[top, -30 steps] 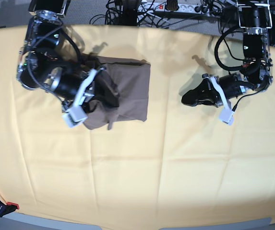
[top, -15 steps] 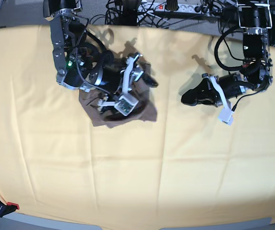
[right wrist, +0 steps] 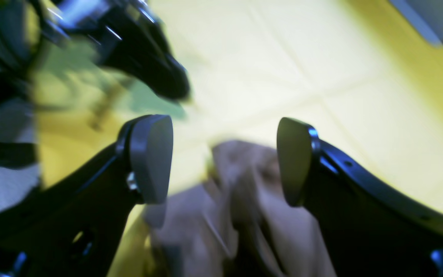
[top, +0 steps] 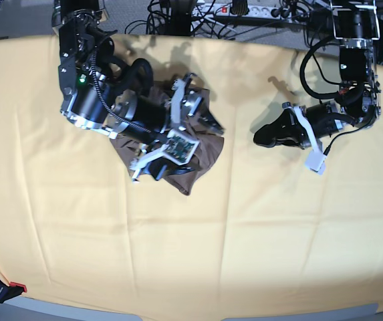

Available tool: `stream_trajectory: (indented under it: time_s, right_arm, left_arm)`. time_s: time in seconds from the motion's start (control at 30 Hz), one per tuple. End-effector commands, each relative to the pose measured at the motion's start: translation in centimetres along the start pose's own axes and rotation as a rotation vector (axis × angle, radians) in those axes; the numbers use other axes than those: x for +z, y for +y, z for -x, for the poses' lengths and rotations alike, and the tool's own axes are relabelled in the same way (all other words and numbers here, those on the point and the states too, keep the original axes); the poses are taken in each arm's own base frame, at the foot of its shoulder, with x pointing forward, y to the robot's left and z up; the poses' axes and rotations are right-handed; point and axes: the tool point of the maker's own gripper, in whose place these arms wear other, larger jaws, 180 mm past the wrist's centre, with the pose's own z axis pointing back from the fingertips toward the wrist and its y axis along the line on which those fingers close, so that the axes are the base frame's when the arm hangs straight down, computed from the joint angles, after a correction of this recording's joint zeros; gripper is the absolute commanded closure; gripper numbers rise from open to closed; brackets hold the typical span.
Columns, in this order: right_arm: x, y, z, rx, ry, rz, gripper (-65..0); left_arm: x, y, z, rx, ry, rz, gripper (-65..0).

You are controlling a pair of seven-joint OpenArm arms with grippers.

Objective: Fold the T-shirt properly
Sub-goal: 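Fold the strip end over onto the shirt with the right gripper, then drag the folded bundle away from the left gripper with the right gripper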

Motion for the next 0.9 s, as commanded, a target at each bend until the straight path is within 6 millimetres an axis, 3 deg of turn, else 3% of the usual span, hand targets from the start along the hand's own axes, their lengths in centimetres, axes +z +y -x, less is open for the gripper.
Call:
stream_trajectory:
  time_s: [0.0, 0.23, 0.4, 0.53, 0.67, 0.83, 0.87]
  right_arm:
    - [0.6, -0.8, -0.8, 0.002, -0.032, 0.027, -43.7]
    - [4.7, -5.3, 5.3, -0.137, 0.11, 0.214, -43.7]
    - [7.1, -6.2, 7.9, -0.204, 0.156, 0.273, -43.7]
    - [7.7, -6.1, 9.0, -0.249, 0.173, 0.29, -42.5]
    - [7.2, -4.5, 9.5, -0.271, 0.161, 0.225, -28.9]
    - [6.9, -4.7, 9.1, -0.266, 0.117, 0.218, -0.5]
    - [6.9, -4.7, 8.7, -0.265, 0.097, 0.217, 0.0]
  left_arm:
    - [0.5, -0.1, -1.5, -0.039, -0.033, 0.003, 0.0]
    - [0.7, 0.0, -1.2, -0.038, -0.02, -0.005, 0.0]
    - [0.7, 0.0, -1.1, -0.037, -0.02, -0.004, 0.0]
    - [0.7, 0.0, -1.2, -0.036, -0.023, -0.002, 0.0]
    - [0.7, 0.0, -1.0, -0.034, -0.02, -0.002, 0.0]
    - [0.7, 0.0, -1.1, -0.034, -0.021, -0.002, 0.0]
    - [0.7, -0.1, -1.1, -0.033, -0.023, 0.0, 0.0]
